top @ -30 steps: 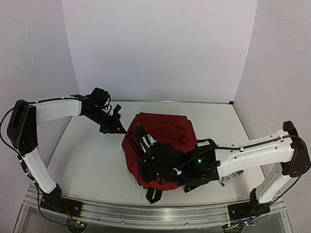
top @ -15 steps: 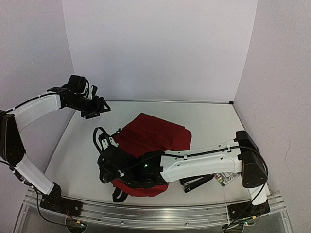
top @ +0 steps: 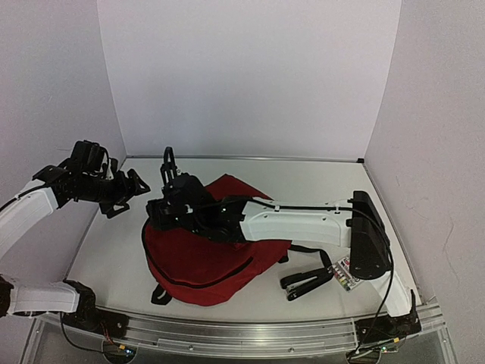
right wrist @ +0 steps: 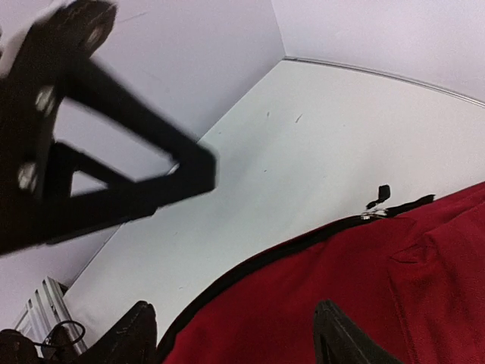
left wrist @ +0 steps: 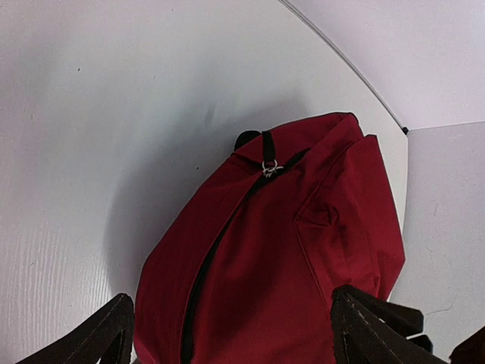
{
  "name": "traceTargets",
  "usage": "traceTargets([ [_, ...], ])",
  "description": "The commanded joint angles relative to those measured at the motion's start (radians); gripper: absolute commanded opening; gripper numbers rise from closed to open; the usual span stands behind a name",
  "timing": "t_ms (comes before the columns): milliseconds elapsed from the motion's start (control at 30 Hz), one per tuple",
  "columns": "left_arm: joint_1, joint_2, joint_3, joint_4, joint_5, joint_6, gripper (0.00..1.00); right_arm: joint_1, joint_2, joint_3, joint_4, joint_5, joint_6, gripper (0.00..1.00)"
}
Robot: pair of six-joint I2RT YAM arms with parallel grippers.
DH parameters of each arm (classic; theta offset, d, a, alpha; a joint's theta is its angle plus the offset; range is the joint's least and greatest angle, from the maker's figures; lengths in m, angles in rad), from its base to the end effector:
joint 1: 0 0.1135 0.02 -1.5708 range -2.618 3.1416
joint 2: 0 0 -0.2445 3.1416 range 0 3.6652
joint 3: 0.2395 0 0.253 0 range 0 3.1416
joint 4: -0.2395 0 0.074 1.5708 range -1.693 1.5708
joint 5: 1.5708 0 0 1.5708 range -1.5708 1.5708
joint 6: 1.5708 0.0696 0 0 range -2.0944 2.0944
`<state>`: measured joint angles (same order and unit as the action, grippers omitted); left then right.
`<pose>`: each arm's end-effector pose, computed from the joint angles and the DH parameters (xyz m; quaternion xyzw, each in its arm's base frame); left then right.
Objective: Pack the student bag
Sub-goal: Zip the student bag at the center of the board, then adjust the student bag at the center of the board.
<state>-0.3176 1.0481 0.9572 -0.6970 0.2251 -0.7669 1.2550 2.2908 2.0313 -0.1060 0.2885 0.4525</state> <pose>0.2309 -0.0923 0.2623 -0.1628 0.9050 -0.2846 0.2712 0.1945 0.5315 0.2420 -0.2434 0.7823 0.3450 0.4579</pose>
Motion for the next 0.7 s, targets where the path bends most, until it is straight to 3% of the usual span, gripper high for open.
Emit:
traceTargets([
  [0, -0.001, -0.034, -0.057, -0.044, 0.065, -0.089, 0.92, -0.004, -0.243, -0.174, -0.025, 0.129, -0.045, 0.92],
  [133, -0.002, -0.065, -0.116, -0.081, 0.077, -0.113, 0.94, -0.089, -0.386, -0.344, -0.085, 0.089, -0.031, 0.98],
  [300, -0.003, -0.094, -0.192, -0.086, 0.153, -0.137, 0.97, -0.215, -0.498, -0.504, -0.146, 0.000, -0.036, 0.98],
  [500, -0.004, -0.131, -0.220, -0.143, 0.176, -0.134, 0.97, -0.360, -0.527, -0.610, -0.161, -0.199, -0.067, 0.98],
  [667, -0.007, -0.126, -0.281, -0.057, 0.271, -0.170, 0.81, -0.401, -0.495, -0.624, -0.166, -0.273, -0.085, 0.74],
])
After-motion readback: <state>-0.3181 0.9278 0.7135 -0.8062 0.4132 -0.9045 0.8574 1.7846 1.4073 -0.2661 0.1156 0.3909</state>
